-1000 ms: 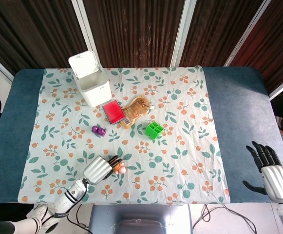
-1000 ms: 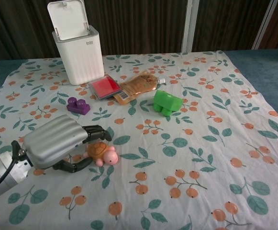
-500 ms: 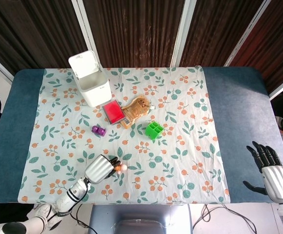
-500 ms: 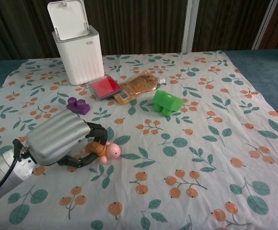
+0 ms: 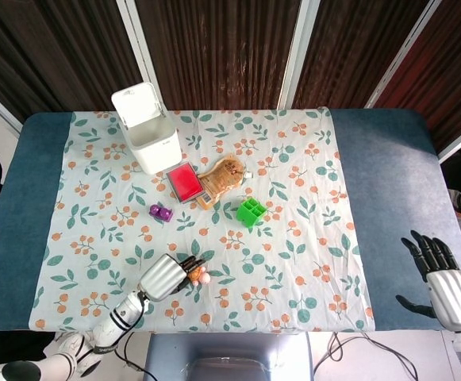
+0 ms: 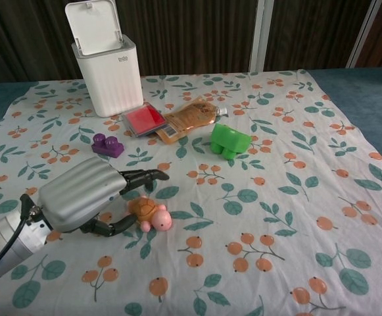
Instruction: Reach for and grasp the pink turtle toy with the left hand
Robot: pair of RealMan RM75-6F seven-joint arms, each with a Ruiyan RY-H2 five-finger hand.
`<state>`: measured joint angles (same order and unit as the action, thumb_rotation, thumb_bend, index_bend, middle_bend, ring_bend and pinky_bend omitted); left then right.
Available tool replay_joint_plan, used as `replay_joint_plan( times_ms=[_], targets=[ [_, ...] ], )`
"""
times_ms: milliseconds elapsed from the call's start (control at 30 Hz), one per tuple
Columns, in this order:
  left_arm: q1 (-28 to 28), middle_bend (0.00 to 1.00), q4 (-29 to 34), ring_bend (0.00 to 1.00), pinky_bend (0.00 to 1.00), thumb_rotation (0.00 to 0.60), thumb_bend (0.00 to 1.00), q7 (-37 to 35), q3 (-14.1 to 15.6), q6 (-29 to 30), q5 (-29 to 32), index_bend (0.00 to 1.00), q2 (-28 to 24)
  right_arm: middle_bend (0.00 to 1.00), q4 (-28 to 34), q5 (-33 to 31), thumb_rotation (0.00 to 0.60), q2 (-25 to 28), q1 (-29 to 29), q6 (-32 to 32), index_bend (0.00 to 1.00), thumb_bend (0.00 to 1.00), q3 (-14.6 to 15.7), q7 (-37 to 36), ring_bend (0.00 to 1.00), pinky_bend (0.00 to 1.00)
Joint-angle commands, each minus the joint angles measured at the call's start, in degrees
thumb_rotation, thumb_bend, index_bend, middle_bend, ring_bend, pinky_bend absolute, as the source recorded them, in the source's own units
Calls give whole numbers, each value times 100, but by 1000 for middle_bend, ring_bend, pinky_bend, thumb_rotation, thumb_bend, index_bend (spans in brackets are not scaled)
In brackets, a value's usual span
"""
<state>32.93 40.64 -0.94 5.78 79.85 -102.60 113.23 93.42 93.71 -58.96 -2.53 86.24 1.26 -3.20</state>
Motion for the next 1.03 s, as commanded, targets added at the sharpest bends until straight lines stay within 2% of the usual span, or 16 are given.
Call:
replay_joint_plan(
  times_ms=[33, 233, 267, 300, 333, 367, 400, 433, 500, 600, 633, 667, 800, 1033],
  targets=[
    [0, 119, 694, 999, 1000, 600, 384, 266, -11, 27, 23, 0, -371, 0, 4, 34, 600, -7, 12, 25, 0, 214, 15, 19, 0, 0],
    [-41, 96, 1351, 983, 1000, 600, 381, 424, 16, 48, 28, 0, -713, 0, 19, 78, 600, -3, 33, 58, 0, 214, 39, 29, 0, 0],
    [-59, 91, 1616, 965, 1000, 600, 380, 495, 11, 69, 37, 0, -872, 0, 21, 114, 600, 12, 30, 59, 0, 214, 54, 25, 0, 0],
    [-113, 84, 1876, 902, 1000, 600, 380, 586, -33, 241, 35, 0, -1070, 0, 29, 145, 600, 18, 33, 71, 0, 214, 65, 16, 0, 0],
    [-374, 77, 2458, 800, 985, 600, 379, 715, -15, 629, 94, 0, -1614, 0, 26, 201, 600, 21, 39, 97, 0, 214, 84, 20, 0, 0],
    [-524, 70, 2926, 706, 948, 600, 379, 790, 77, 693, 168, 0, -2012, 0, 17, 228, 600, 22, 42, 106, 0, 214, 95, 22, 0, 0],
    [-652, 57, 3352, 521, 824, 600, 378, 859, 157, 711, 273, 0, -2407, 0, 11, 248, 600, 22, 45, 111, 0, 214, 105, 26, 0, 0],
    [-836, 50, 3845, 381, 690, 600, 377, 890, 263, 775, 424, 0, -2896, 0, 6, 263, 600, 24, 46, 106, 0, 214, 118, 40, 0, 0],
    [-1157, 47, 4415, 225, 496, 600, 377, 411, 464, 897, 718, 0, -3570, 0, 9, 272, 600, 20, 47, 75, 0, 214, 139, 104, 0, 0],
    [-1540, 45, 4491, 107, 270, 600, 376, -557, 644, 1122, 957, 0, -4041, 0, 37, 282, 600, -13, 58, 58, 0, 214, 157, 223, 0, 0],
    [-1701, 45, 4313, 87, 220, 600, 376, -842, 618, 1315, 996, 0, -4062, 0, 45, 295, 600, -38, 66, 64, 0, 214, 164, 277, 0, 0],
    [-1777, 47, 4182, 72, 194, 600, 377, -832, 575, 1371, 1051, 0, -4059, 0, 49, 310, 600, -59, 74, 77, 0, 214, 169, 313, 0, 0],
    [-1934, 37, 4019, 17, 149, 600, 375, -645, 442, 1468, 1064, 0, -4064, 0, 47, 367, 600, -136, 94, 112, 0, 214, 186, 411, 0, 0],
    [-2140, 33, 4146, 6, 135, 600, 374, -416, 276, 1521, 1055, 0, -4170, 0, 2, 287, 600, -214, 65, 73, 0, 214, 125, 466, 0, 0]
  ],
)
